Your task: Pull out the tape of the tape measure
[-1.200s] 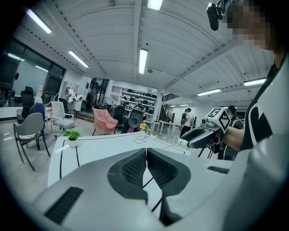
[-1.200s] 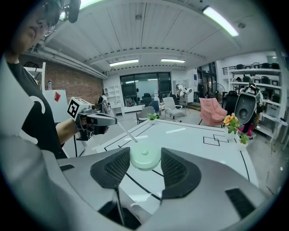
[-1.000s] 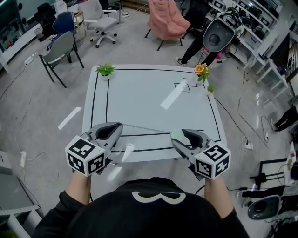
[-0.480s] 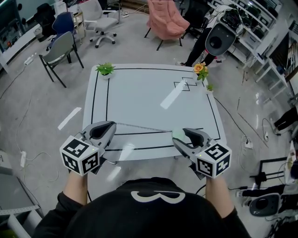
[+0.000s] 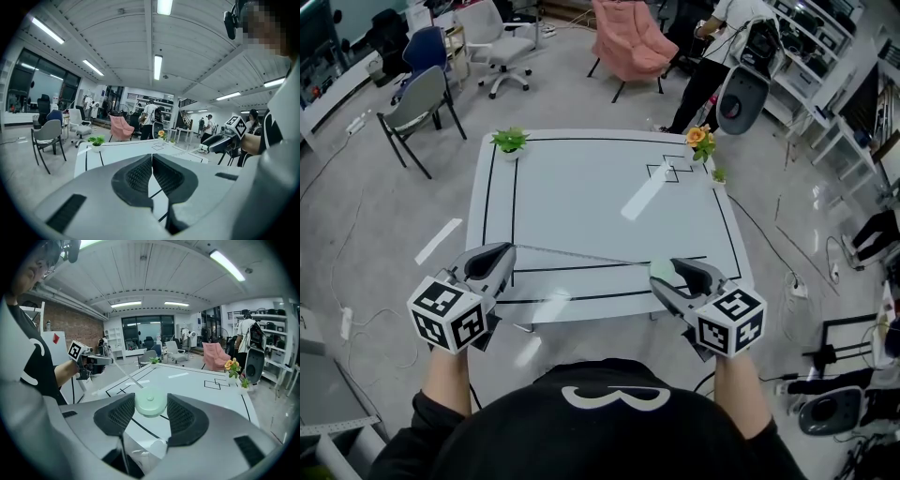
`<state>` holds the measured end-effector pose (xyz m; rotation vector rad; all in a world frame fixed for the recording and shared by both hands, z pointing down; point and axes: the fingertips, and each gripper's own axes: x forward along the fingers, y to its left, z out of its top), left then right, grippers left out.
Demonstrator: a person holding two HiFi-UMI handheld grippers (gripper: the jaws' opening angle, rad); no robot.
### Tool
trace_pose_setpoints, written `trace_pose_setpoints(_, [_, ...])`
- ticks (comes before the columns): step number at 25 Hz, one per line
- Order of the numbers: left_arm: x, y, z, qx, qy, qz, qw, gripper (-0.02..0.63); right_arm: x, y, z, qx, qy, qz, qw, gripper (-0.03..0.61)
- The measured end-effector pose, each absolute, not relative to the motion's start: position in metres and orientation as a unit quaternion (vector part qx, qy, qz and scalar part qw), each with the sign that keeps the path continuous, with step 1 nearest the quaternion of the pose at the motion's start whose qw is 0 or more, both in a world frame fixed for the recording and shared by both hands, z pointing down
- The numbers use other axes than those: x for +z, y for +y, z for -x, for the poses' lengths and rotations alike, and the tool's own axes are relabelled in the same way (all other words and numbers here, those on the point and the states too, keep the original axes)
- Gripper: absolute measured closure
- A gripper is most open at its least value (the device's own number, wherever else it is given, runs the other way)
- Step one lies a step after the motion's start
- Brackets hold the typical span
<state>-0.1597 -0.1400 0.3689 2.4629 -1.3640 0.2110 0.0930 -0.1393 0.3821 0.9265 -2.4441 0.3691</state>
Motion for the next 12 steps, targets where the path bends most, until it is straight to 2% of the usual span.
trace_pose_setpoints(12, [0.365, -0.143, 0.179, 0.066, -0.507, -0.846, 0.148, 0.600, 0.383, -0.142, -0.104, 0.130, -0.892, -0.354, 0.249, 0.359])
